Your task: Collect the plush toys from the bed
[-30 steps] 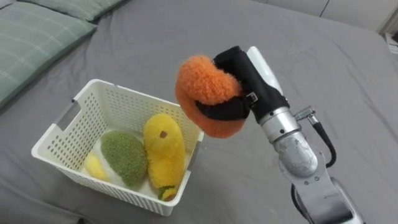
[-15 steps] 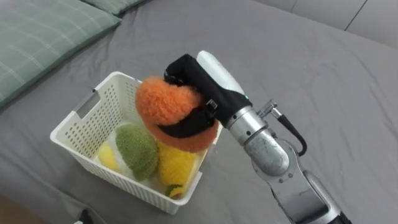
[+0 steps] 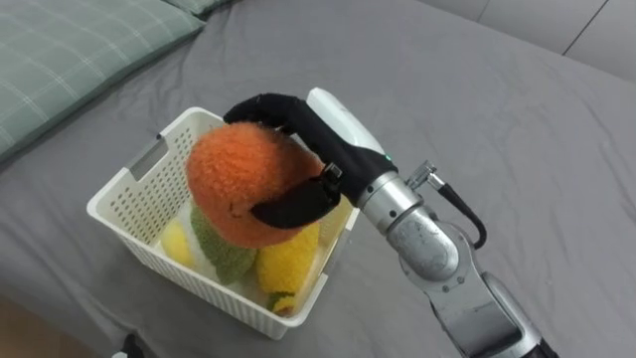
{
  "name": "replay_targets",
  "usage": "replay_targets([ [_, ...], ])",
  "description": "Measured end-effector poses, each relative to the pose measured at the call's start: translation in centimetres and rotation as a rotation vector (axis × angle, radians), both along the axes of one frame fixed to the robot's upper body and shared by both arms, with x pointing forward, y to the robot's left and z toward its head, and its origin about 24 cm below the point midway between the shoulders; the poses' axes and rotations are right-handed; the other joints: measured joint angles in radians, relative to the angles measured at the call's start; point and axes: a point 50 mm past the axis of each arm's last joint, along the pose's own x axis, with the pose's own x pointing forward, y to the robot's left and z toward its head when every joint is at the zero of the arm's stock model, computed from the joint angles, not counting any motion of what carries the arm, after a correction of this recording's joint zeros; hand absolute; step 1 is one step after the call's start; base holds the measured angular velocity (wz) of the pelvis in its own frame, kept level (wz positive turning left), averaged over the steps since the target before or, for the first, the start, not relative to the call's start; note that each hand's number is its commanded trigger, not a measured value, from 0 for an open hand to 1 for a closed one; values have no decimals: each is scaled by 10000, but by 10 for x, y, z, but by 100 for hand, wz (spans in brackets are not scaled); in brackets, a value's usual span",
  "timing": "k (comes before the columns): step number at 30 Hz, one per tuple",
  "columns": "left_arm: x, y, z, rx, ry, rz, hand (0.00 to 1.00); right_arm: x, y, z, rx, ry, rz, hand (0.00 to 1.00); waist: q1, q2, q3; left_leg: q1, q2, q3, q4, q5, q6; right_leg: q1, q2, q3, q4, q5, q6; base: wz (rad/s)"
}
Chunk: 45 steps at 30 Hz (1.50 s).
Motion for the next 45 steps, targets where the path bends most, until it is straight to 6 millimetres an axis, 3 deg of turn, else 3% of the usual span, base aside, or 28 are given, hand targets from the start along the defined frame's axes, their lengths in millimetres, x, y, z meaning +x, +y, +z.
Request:
replay_targets([
  [30,1,3,1,323,121,-293,0,-1,2,-2,-83,87,168,0,-58,38,18,-31,-3,-38,24,-5,0,-6,-9,4,-4,0,0,0],
  [33,0,3,1,345,124,-260,0,-1,-1,-3,-61,149,116,0,-79,92,8,-18,-3,-38,45,-2,1,7,-10,4,-4,0,0,0],
  [39,-1,3,0,387,115,-172,0,1,-8,-12,175,484,-388,0,-320,246,63,-37,-7,-40,31,-3,-1,11,-10,7,-4,0,0,0],
  [45,-1,-3,-1,183,86,13,0,3,-18,-14,262,495,-911,0,-612,481,-4,125,1,69,16,2,0,75,0,48,-2,0,0,-5],
])
